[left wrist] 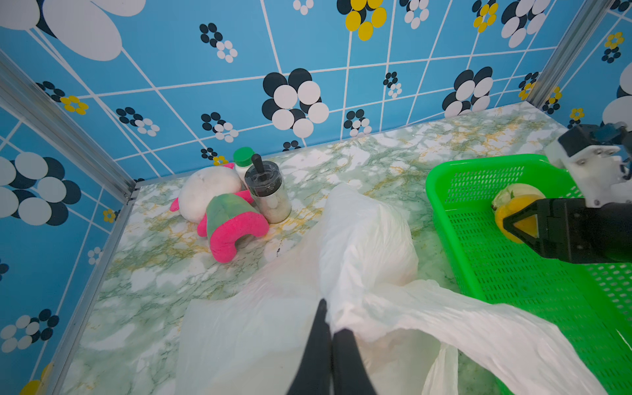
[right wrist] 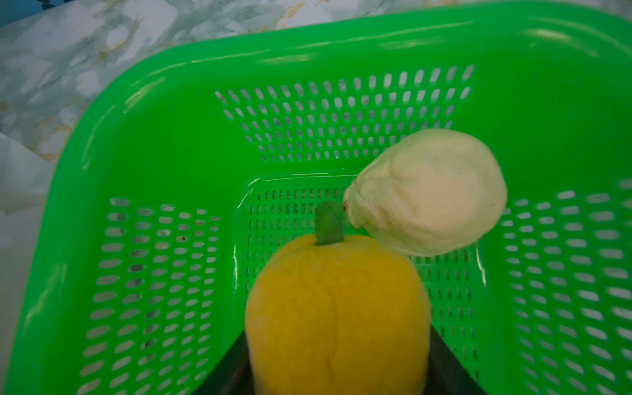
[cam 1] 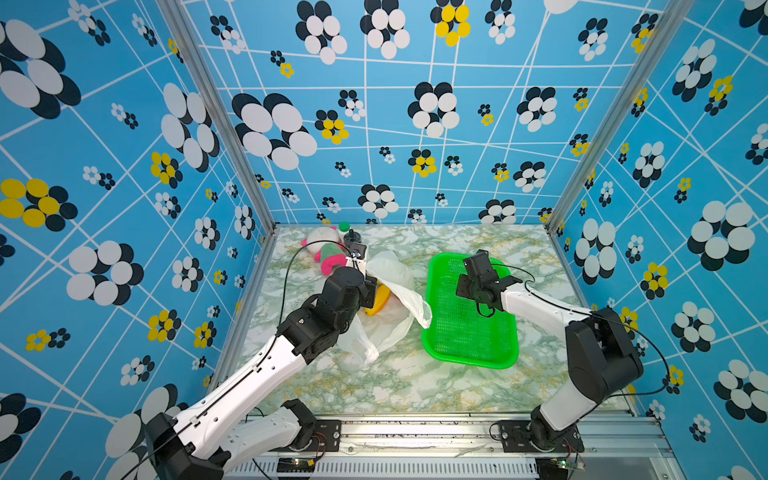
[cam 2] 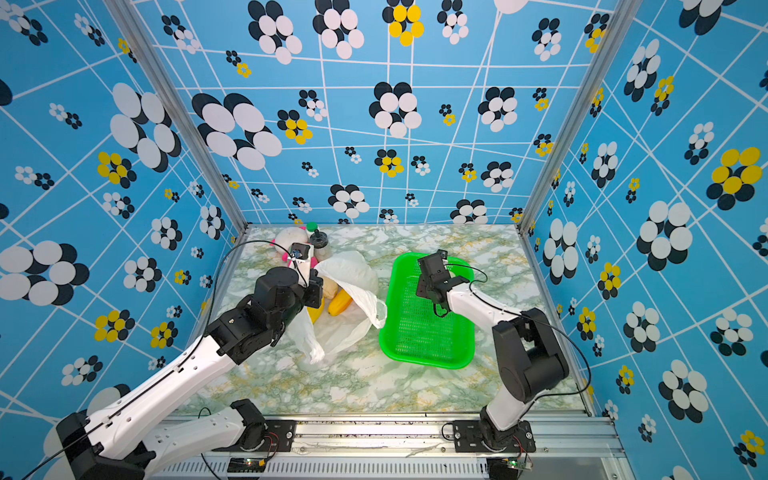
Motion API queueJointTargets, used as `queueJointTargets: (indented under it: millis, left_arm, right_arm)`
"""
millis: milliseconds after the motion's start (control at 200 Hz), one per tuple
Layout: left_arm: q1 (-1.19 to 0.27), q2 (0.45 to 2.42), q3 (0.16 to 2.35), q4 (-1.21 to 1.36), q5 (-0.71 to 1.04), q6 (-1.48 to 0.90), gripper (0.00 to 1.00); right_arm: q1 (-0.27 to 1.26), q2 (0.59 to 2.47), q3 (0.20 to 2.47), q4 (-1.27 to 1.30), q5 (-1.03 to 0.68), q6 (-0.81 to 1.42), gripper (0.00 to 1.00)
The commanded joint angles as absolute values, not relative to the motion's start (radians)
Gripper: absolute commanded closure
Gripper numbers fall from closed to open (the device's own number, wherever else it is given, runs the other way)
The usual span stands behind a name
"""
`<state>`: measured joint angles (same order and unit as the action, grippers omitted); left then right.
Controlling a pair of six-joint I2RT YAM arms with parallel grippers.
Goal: Untie the knot of the plastic bag and take out the fruit
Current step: 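Lower the round yellow fruit into the basket and open the right gripper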
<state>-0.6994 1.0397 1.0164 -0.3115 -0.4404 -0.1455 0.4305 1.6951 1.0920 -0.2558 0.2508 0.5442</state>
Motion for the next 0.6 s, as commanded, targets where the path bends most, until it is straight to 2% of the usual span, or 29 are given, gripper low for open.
queueJointTargets:
  millis: [0,100,175,380,595]
  left_arm:
    - [-0.69,1.048,1.027,-0.314,-0.439,-0.134,1.0]
    - [-0.687,1.063,1.04,-0.321,-0.44,-0.132,1.0]
    - [-0.686,1.07,1.043,-0.325,-0.435,-0.133,1.0]
    - [-0.687,1.057,1.038,-0.327,-0.408,-0.14,1.0]
    - [-0.688,1.046,1.036,-0.32,-0.375,-0.147,1.0]
  right_arm:
    - [0.428,1.726,1.134,-0.305,0.217,0.565,0.41]
    - [0.428,1.718,1.132,-0.308,0.219,0.569,0.2]
    - [0.428,1.688,1.116,-0.31,0.243,0.574,0.11]
    - [0.493,1.475,1.049,-0.358,0.369,0.53,0.02]
    - [0.563,1.132,0.895,-0.294,0.364,0.486,0.05]
